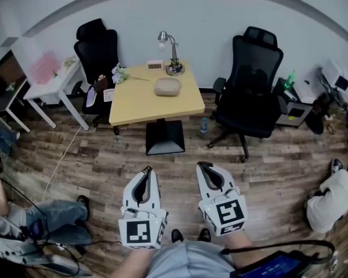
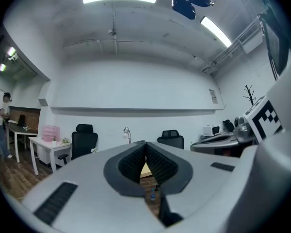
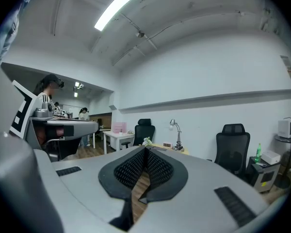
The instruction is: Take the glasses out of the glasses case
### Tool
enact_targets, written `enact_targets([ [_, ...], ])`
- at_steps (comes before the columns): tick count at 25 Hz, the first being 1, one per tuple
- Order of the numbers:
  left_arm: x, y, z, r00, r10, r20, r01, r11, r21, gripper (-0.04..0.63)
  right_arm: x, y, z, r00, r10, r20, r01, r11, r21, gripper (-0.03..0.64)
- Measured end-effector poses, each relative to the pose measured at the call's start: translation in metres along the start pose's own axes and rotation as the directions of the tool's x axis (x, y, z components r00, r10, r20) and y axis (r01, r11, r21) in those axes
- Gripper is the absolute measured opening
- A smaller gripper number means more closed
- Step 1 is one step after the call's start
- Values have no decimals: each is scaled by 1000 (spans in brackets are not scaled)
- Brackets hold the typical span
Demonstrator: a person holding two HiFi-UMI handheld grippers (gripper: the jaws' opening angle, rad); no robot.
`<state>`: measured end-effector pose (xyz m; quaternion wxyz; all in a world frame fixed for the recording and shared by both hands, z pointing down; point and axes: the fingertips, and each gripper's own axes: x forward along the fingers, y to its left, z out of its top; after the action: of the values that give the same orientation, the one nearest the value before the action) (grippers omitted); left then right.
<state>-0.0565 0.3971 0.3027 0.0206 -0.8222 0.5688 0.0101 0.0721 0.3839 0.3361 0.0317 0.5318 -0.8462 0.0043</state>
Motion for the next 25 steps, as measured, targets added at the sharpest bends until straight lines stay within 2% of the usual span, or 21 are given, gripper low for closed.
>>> enact_targets([
  [3, 2, 11, 2, 1000, -12, 6, 11, 1000, 16, 6, 5, 5, 10, 999, -5, 54, 4, 999, 32, 34],
  [5, 2, 19, 1, 1000, -22, 11, 22, 1000, 18, 6, 11, 10, 13, 998, -1, 63, -3, 999, 50, 178],
  [6, 2, 23, 1, 1000, -27, 13, 27, 1000, 15, 6, 13, 12, 14, 998, -7, 63, 4, 999, 48, 195],
  [12, 10, 34, -3, 998, -61, 9, 61, 998, -3, 6, 22, 12, 16, 996, -69, 60, 69, 998, -7, 201],
  [16, 24, 37, -15, 997, -76, -20, 76, 997, -11, 6, 32, -1, 10, 995, -99, 32, 99, 995, 2, 201],
  [25, 88, 49, -43, 994, -64, -85, 62, 998, -22, 6, 84, -41, -15, 996, -91, -7, 91, 996, 21, 198],
])
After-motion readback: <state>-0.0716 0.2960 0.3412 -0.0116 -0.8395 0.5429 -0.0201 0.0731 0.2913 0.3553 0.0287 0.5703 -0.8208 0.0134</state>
